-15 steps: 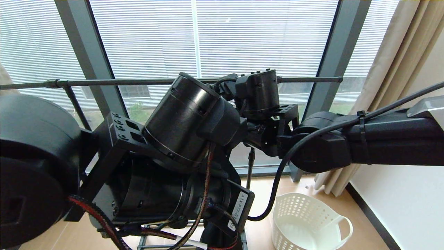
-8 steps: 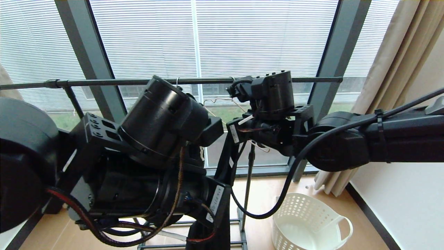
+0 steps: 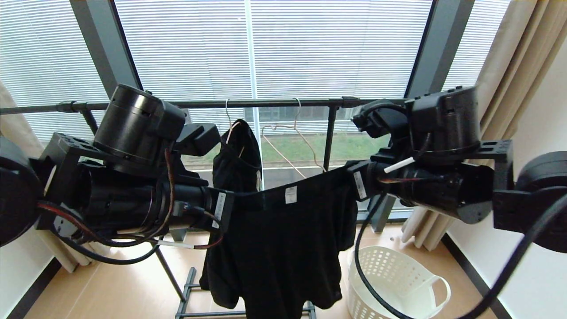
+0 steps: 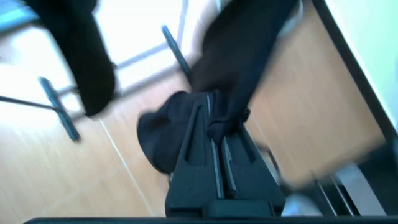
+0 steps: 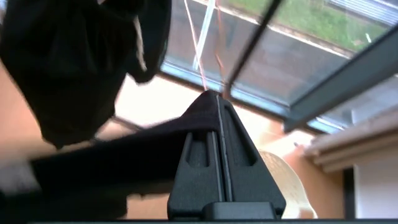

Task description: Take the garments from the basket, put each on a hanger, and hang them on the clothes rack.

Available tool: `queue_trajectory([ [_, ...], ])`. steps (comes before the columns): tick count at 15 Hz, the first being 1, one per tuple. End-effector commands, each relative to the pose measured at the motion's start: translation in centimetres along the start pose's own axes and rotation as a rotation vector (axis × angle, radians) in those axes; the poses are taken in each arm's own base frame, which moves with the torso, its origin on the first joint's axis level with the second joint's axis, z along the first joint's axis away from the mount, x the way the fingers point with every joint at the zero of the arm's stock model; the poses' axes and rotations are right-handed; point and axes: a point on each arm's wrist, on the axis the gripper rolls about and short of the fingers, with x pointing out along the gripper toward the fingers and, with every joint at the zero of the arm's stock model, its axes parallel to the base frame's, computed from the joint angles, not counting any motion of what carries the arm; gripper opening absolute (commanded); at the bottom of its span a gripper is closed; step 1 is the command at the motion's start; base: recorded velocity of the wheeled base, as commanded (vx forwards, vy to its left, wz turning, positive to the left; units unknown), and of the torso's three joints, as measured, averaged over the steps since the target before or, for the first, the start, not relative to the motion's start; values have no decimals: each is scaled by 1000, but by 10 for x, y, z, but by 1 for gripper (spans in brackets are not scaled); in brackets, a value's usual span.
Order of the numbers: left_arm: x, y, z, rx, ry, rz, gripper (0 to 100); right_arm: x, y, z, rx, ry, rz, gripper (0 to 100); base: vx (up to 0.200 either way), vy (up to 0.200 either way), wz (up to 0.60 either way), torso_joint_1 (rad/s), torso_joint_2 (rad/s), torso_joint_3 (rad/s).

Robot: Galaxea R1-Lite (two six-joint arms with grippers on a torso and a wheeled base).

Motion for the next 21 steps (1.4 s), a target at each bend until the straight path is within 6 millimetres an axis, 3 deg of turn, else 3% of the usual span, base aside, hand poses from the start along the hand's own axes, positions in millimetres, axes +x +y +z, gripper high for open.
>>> queue_trajectory([
  [1, 12, 10, 10, -19, -24, 30, 0, -36, -15, -11, 3, -12, -1, 0, 0, 0, 0, 0, 0, 0],
  [4, 23, 8, 29, -25, -64, 28, 0, -42, -10, -34, -31, 40, 23, 0, 0, 0, 0, 0, 0, 0],
  [7, 25, 2, 38, -14, -86, 12, 0, -41, -8, -44, -44, 70, 31, 0, 0, 0, 0, 0, 0, 0],
  [11, 25, -13, 31, 31, -66, -26, 0, -37, -6, -47, -51, 86, 37, 0, 0, 0, 0, 0, 0, 0],
  [15, 22, -14, 21, 91, -43, -29, 0, -31, -5, -48, -54, 98, 27, 0, 0, 0, 0, 0, 0, 0],
  [20, 18, -14, 24, 90, -75, -34, 0, -26, -4, -52, -60, 119, 24, 0, 0, 0, 0, 0, 0, 0],
  [21, 17, -15, 27, 89, -98, -37, 0, -25, -4, -54, -58, 125, 25, 100, 0, 0, 0, 0, 0, 0],
])
